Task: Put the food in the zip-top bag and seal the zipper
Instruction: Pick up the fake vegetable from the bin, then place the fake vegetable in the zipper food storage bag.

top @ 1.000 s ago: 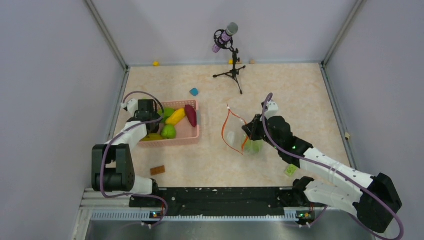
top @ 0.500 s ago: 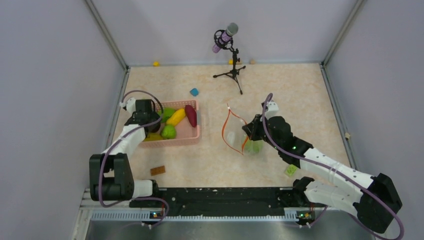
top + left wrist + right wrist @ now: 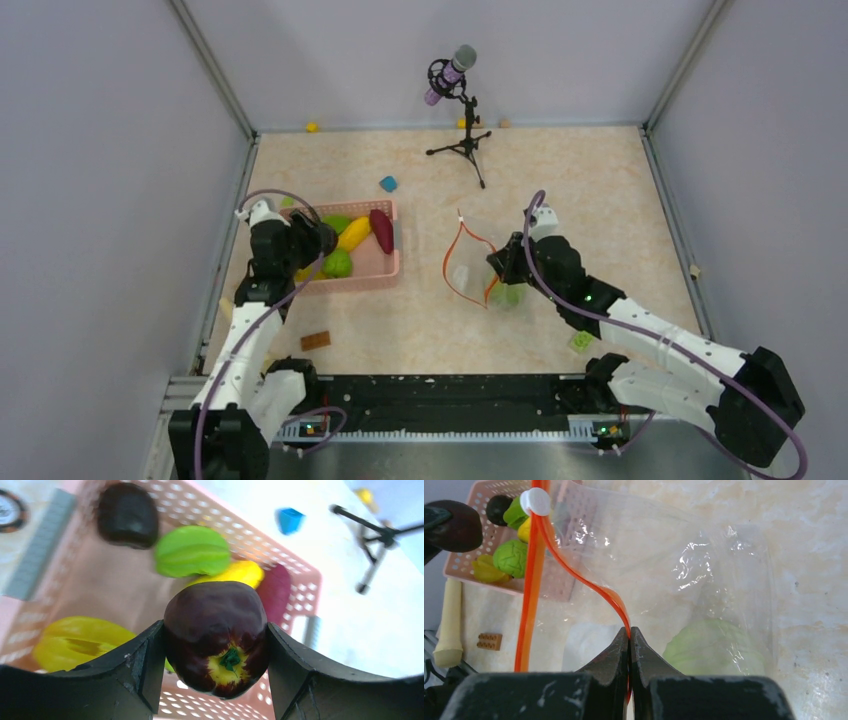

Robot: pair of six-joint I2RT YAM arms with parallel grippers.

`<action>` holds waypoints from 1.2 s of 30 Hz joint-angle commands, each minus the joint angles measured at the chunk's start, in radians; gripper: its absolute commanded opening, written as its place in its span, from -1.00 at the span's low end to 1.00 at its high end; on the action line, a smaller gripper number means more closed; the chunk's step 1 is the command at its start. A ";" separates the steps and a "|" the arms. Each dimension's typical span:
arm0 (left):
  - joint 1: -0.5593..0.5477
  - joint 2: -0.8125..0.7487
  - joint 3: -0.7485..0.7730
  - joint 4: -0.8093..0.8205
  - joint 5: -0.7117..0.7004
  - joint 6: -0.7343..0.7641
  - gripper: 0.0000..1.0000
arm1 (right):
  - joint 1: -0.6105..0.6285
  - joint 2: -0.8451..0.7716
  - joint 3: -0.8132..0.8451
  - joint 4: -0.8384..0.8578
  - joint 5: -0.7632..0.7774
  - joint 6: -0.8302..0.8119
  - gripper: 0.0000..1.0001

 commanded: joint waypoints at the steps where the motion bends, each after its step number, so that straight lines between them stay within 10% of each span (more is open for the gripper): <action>1: 0.004 -0.128 -0.080 0.207 0.328 0.054 -1.00 | -0.013 -0.040 -0.029 0.033 0.011 -0.022 -1.00; 9: -0.029 -0.261 -0.251 0.629 0.797 -0.023 -1.00 | -0.014 -0.087 -0.048 0.048 0.015 -0.035 -1.00; 19: -0.500 -0.290 -0.188 0.619 0.624 0.106 -1.00 | -0.013 -0.101 -0.055 0.055 -0.001 -0.047 -1.00; 36: -0.880 0.198 0.105 0.611 0.380 0.275 -1.00 | -0.013 -0.217 -0.114 0.149 -0.108 -0.095 -1.00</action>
